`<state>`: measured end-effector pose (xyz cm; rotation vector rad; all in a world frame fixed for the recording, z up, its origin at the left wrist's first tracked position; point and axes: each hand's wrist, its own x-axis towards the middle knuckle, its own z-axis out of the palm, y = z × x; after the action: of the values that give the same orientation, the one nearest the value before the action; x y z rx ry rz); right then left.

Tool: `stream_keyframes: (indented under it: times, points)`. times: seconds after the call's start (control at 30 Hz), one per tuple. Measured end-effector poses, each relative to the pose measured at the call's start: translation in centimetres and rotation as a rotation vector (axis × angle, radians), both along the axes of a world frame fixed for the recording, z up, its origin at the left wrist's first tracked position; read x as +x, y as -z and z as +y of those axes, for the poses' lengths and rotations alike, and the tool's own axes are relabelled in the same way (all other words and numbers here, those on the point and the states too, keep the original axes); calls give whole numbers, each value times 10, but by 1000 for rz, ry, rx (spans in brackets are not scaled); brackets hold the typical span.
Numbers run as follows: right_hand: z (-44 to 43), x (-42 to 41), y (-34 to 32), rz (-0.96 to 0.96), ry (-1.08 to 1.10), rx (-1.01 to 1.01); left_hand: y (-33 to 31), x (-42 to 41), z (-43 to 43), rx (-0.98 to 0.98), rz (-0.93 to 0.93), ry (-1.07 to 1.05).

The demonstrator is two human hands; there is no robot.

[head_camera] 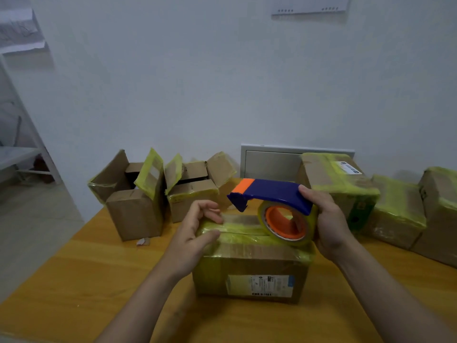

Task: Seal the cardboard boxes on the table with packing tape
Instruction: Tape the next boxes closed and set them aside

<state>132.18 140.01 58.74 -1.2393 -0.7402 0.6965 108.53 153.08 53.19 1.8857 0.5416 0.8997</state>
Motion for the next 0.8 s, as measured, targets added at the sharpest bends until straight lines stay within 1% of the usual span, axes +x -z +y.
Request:
stream_keyframes:
  times: [0.07,0.17,0.27,0.33,0.37,0.4,0.47,0.5,0.53,0.57,0.6,0.63,0.67,0.7,0.73,0.77,0.8]
  points:
    - [0,-1,7,-59,44,55,-2,-1,2,-61,8,37]
    - [-2,-4,3,-132,-24,115,-4,1,2,-205,-80,11]
    - [-1,-8,-12,-158,-40,160,-3,5,-1,-482,-232,-71]
    - [1,-12,-15,-269,-141,159,0,7,-6,-693,-291,-86]
    - [2,-12,-11,-292,-169,160,3,7,-9,-784,-305,-82]
    - [2,-14,-10,-274,-183,161,7,8,-13,-865,-303,-85]
    - [2,-15,-7,-216,-172,169,11,7,-20,-958,-258,-137]
    - [3,-13,-4,-197,-182,180,12,4,-19,-940,-207,-171]
    - [3,-16,-7,-205,-193,186,10,1,-18,-867,-132,-184]
    - [4,-15,-9,-223,-206,191,5,-4,-15,-716,-17,-195]
    - [4,-15,-10,-221,-212,181,-2,-8,-10,-496,113,-228]
    - [5,-13,-9,-216,-220,174,-9,-13,-4,-256,219,-311]
    - [4,-15,-12,-210,-221,171,-18,-15,0,-46,274,-420]
    - [3,-14,-12,-216,-237,173,-28,-16,3,110,275,-498]
    - [2,-15,-11,-220,-258,178,-40,-16,4,162,256,-490]
    - [1,-14,-9,-224,-277,190,-50,-13,2,114,246,-418]
    - [0,-14,-9,-218,-277,197,-58,-10,0,7,263,-311]
